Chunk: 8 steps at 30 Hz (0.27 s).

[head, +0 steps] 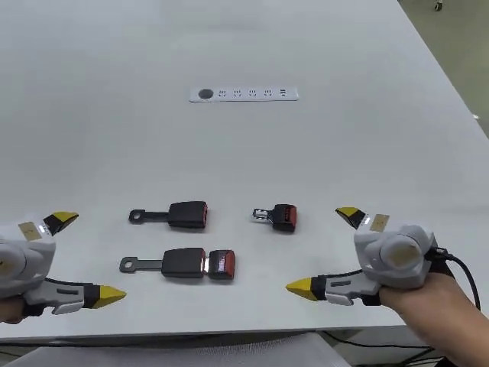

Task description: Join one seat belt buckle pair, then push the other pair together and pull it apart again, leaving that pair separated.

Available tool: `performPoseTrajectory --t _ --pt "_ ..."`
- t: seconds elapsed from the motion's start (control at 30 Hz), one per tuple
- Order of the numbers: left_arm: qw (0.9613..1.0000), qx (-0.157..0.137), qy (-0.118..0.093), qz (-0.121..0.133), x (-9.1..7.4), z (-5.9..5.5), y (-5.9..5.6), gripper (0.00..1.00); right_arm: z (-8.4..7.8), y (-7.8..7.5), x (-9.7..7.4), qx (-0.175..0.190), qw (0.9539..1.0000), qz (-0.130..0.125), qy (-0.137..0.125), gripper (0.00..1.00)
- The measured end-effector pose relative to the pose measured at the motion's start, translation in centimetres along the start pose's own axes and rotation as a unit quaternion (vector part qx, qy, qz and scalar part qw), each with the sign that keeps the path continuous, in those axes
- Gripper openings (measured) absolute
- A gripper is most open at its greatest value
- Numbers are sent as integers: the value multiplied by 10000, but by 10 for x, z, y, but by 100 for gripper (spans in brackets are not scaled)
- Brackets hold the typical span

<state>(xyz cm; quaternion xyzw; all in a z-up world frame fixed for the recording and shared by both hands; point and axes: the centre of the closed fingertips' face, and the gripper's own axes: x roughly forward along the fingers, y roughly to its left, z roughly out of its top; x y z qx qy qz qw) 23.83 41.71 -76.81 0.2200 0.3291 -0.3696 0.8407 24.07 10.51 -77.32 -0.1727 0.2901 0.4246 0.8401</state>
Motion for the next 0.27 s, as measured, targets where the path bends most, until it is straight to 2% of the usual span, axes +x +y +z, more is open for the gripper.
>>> performPoseTrajectory --t 0.27 --pt "10000 -37 61 28 2 2 0 100 0 -4 0 145 9999 -43 -47 100"
